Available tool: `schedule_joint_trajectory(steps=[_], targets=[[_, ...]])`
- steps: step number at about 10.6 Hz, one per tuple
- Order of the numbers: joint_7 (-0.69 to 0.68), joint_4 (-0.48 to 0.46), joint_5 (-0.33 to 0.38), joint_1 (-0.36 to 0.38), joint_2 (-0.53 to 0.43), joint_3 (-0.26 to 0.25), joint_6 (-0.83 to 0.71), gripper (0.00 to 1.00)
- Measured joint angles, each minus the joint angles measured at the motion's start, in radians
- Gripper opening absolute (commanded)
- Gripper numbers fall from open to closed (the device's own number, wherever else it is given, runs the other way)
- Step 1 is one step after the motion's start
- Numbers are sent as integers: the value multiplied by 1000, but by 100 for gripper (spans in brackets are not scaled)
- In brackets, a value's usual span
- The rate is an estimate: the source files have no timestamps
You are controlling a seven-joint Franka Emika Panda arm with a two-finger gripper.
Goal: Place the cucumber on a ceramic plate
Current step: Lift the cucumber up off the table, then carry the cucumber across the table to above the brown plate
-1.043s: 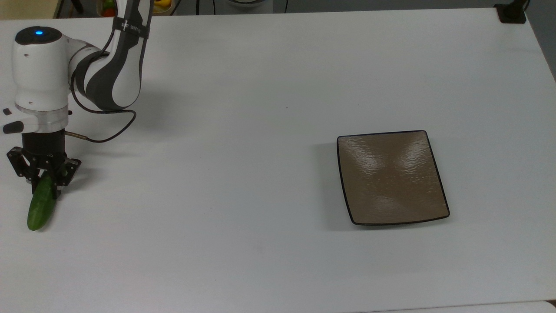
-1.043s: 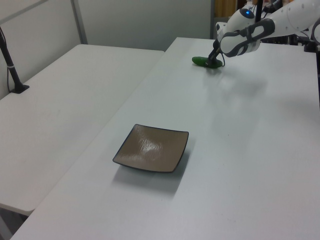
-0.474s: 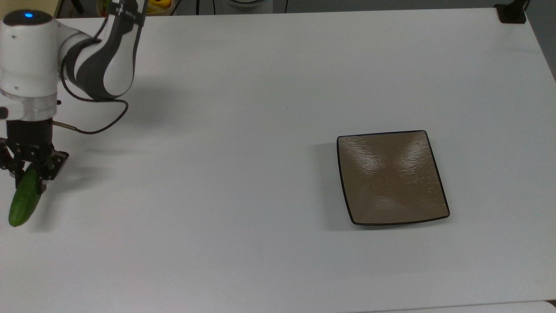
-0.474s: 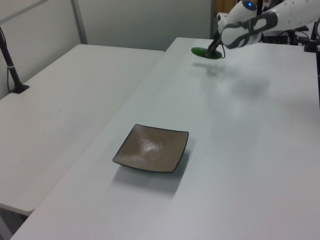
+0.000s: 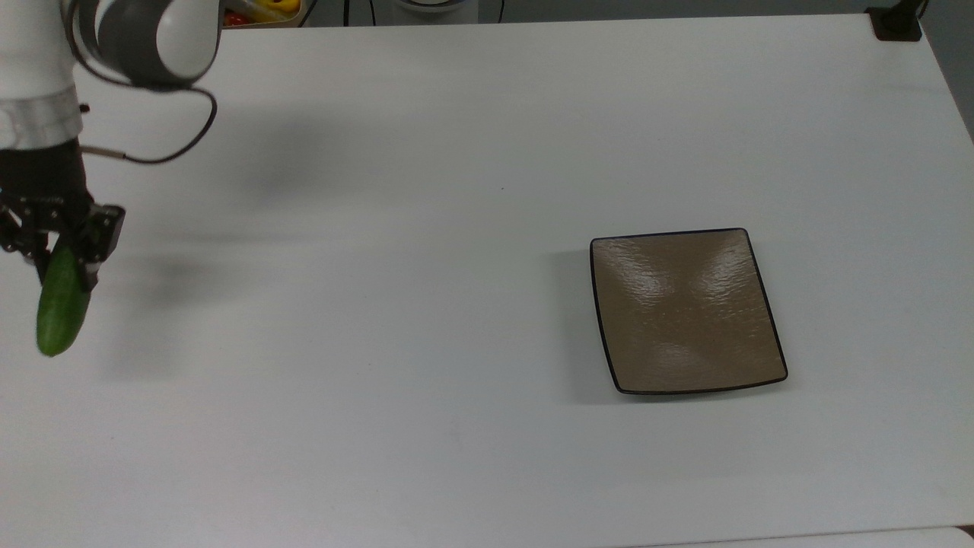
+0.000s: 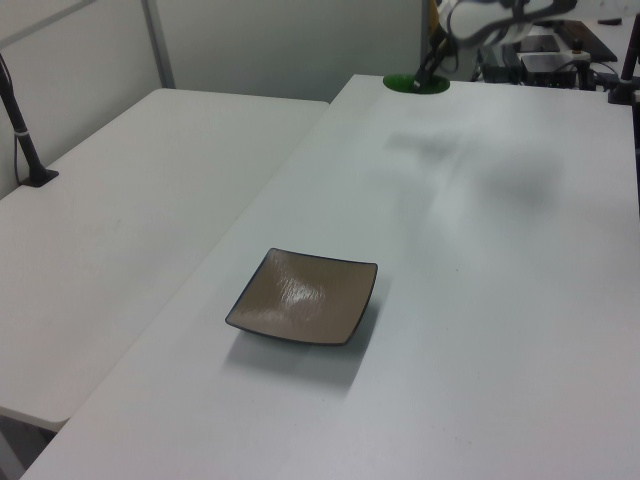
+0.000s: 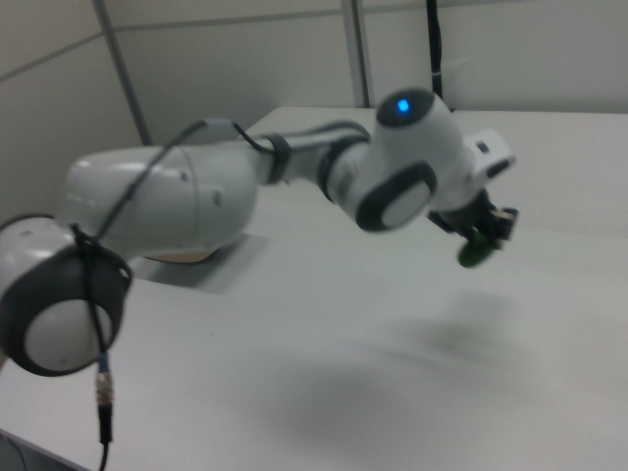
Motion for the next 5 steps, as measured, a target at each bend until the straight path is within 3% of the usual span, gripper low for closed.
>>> schedule_joint_trajectory(steps=[5], targets=[[22, -104, 0, 108, -266, 8, -342, 0]])
